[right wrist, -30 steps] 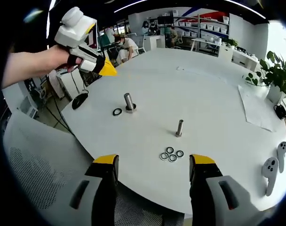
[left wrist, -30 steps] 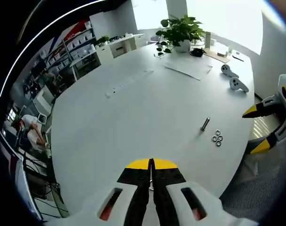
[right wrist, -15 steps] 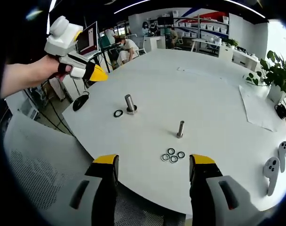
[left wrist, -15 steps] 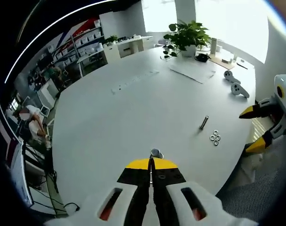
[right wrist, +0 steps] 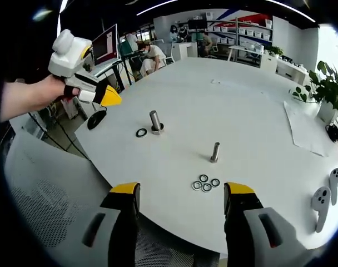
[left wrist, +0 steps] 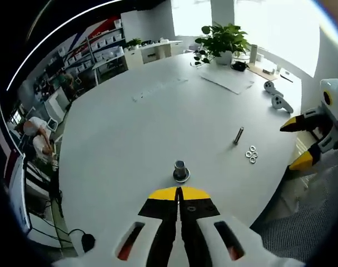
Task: Place the washer onto the threaded stud by aligning its center hole with the stud, sliding it down to the base, and recovering from edge contact or off-axis alignment until the washer reaches the visible bottom stop.
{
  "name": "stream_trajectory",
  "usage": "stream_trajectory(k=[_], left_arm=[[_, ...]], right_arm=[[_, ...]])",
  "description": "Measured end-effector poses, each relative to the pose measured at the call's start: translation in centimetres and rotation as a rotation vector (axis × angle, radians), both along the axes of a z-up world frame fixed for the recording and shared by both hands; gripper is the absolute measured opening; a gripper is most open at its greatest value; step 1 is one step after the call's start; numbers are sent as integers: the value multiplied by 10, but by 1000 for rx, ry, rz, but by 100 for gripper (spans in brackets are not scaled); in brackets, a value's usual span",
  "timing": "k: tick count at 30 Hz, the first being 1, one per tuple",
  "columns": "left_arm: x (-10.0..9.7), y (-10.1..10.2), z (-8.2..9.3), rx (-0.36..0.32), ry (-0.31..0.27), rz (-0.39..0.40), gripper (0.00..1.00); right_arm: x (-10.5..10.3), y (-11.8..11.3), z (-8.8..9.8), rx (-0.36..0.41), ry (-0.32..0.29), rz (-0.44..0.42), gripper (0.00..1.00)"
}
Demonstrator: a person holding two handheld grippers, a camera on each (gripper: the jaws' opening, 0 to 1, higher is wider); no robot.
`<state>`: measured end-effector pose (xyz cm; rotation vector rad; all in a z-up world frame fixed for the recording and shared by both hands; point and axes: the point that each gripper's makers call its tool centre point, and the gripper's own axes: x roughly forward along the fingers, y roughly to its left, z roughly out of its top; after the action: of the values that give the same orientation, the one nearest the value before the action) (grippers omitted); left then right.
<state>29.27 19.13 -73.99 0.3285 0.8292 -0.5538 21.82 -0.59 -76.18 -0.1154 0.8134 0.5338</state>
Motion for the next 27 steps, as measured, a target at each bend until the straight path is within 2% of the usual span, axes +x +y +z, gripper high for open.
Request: stream_trajectory(k=[4, 14, 27], left_arm=[[-3, 4, -6, 2, 12, 11, 5], [-13, 10, -31, 11, 85, 26, 20], [-14, 18, -56, 27, 163, 47, 26]], right_arm=[[-1, 2, 0, -1, 1, 9, 64], [-2, 2, -1, 2, 5, 11, 64], [-2, 2, 1, 2, 1, 10, 64]])
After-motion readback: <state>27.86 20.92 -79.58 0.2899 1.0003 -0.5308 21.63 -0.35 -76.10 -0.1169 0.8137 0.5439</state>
